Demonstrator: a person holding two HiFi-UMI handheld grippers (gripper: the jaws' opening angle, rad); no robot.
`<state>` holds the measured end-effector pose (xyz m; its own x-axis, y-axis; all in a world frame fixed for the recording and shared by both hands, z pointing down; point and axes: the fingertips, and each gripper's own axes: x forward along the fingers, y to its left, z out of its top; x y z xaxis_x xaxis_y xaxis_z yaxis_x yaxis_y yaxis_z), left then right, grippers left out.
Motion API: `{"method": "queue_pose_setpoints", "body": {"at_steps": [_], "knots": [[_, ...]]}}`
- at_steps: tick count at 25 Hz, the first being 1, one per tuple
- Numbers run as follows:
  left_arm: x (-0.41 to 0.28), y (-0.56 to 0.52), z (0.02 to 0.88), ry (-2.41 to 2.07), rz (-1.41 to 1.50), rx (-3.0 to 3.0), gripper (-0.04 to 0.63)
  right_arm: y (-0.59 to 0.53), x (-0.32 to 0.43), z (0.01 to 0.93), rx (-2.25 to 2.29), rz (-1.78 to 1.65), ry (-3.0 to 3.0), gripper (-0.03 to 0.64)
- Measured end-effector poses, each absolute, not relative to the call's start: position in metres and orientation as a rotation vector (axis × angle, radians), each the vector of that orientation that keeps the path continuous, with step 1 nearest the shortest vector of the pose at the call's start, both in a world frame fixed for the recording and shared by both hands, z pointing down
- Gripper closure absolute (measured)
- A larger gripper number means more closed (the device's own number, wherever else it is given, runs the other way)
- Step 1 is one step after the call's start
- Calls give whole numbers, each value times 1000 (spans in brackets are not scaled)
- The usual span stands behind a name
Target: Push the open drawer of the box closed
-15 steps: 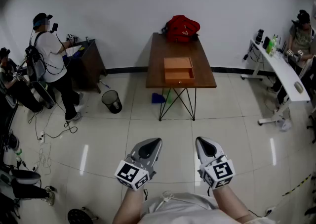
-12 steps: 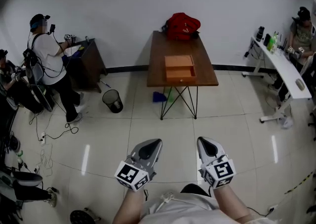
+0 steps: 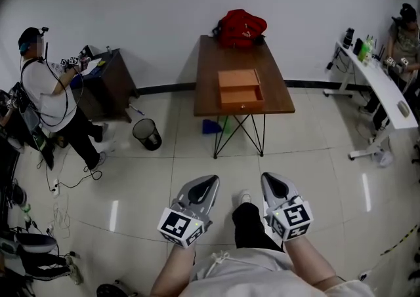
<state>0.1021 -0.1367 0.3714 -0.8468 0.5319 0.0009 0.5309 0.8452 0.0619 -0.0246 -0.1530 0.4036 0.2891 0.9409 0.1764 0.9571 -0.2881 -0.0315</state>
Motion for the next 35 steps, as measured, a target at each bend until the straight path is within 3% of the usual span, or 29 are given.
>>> {"method": "queue_pose_setpoints", "body": {"at_steps": [9,19,35], "knots": [[64,17,422,2983,253,969,589,4,-85,434,-2394,-194,-1733,611],[-17,194,473,3104,345,1006,589,181,-158,496,-2324,-425,-1634,611],[-74,309,621,3040,888,1170,589,280,-186,642,-2063,-567,-1416,611]]}}
